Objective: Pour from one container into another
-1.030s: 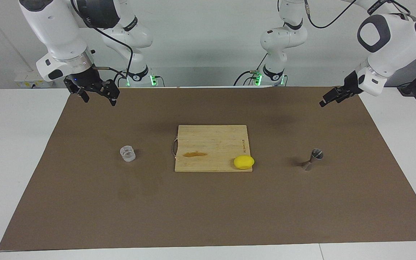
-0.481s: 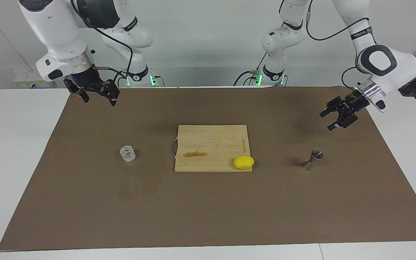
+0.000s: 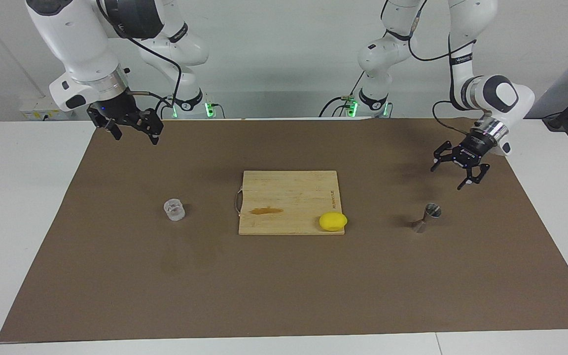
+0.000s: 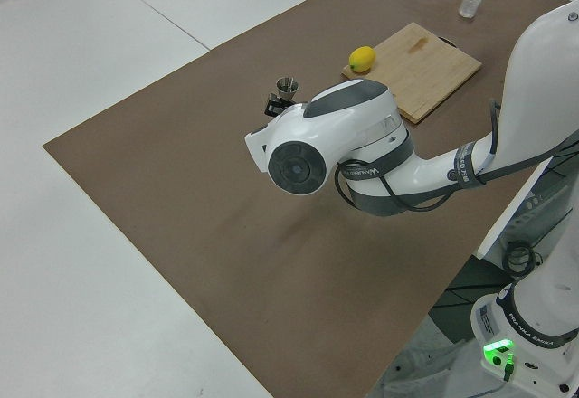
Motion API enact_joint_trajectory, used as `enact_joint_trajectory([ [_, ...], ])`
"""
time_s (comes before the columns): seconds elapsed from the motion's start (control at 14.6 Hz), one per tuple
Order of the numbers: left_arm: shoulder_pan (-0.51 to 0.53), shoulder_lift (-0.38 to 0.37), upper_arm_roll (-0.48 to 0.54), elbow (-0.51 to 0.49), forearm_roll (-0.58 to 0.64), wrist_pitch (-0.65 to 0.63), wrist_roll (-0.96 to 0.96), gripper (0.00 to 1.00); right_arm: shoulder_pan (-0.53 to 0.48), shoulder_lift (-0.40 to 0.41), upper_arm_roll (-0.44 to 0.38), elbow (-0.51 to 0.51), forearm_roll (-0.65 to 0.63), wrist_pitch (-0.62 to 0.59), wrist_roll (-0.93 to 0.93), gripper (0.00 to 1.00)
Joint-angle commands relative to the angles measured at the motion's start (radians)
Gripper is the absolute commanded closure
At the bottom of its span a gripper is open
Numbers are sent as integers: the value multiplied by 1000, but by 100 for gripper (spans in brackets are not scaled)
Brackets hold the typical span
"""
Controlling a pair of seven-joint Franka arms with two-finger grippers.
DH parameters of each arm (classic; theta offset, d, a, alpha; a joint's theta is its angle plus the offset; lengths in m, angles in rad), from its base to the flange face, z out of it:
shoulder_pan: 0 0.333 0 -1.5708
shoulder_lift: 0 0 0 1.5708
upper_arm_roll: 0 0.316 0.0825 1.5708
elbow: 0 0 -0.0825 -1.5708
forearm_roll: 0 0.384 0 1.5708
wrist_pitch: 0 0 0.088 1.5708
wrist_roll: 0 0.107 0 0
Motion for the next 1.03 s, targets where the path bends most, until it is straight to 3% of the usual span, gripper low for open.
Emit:
enact_joint_trajectory([
  [0.0,-32,-18,-12,-55,-210,87,34,0,-16,-26,6,-32,8,14,-26,0],
  [0.14,-66,17,-15,-60,-347,116,79,0,-16,-26,6,-32,8,14,-26,0],
  [0.55,-184,67,-21,-43,-590,225,114,0,-16,-26,6,-32,8,11,-26,0],
  [0.96,-212,76,-21,-18,-650,245,131,0,-15,-26,6,-32,8,9,-27,0],
])
